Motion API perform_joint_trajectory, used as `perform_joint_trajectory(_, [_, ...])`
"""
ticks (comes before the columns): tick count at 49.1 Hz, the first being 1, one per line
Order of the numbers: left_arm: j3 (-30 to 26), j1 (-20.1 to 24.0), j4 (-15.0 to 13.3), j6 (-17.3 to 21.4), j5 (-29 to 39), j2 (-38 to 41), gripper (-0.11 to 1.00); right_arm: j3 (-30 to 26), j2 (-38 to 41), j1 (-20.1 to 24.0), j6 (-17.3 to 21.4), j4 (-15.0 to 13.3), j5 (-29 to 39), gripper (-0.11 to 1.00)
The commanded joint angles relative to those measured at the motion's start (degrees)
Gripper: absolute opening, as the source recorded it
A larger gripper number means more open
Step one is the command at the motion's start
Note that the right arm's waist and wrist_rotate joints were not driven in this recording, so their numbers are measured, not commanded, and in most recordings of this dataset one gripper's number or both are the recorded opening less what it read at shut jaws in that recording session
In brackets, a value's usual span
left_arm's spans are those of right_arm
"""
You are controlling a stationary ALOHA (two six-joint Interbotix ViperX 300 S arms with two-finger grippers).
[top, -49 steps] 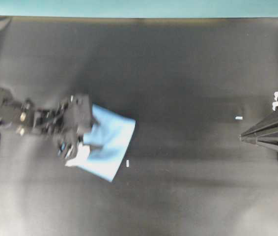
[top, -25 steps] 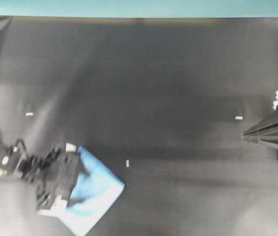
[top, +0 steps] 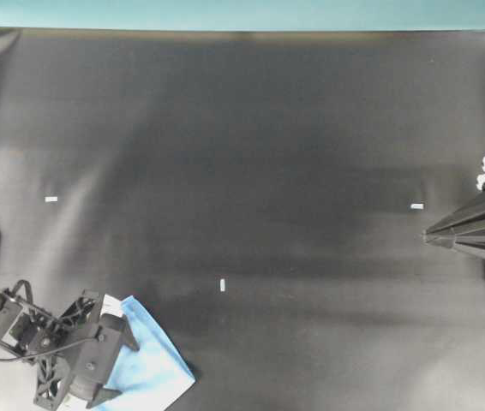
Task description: Push a blue cloth with the left arm to wipe the desk.
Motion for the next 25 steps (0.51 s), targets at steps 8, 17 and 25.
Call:
perform_joint_trajectory(8, [-1.76, 0.26, 0.09, 2.81, 0.18, -3.52, 0.86, -0.53, 0.18, 0.0, 0.09, 0.09, -0.44, 0.0])
perform_joint_trajectory(17, [-1.76, 0.88, 0.0, 4.04, 0.18, -6.77, 0.86, -0.35, 0.35, 0.0, 0.0, 0.09, -0.09, 0.0])
perform_joint_trajectory(25, [-1.32, 1.76, 0.09, 4.75, 0.18, -8.44, 0.86, -0.26, 0.44, -0.09, 0.0, 0.09, -0.09, 0.0])
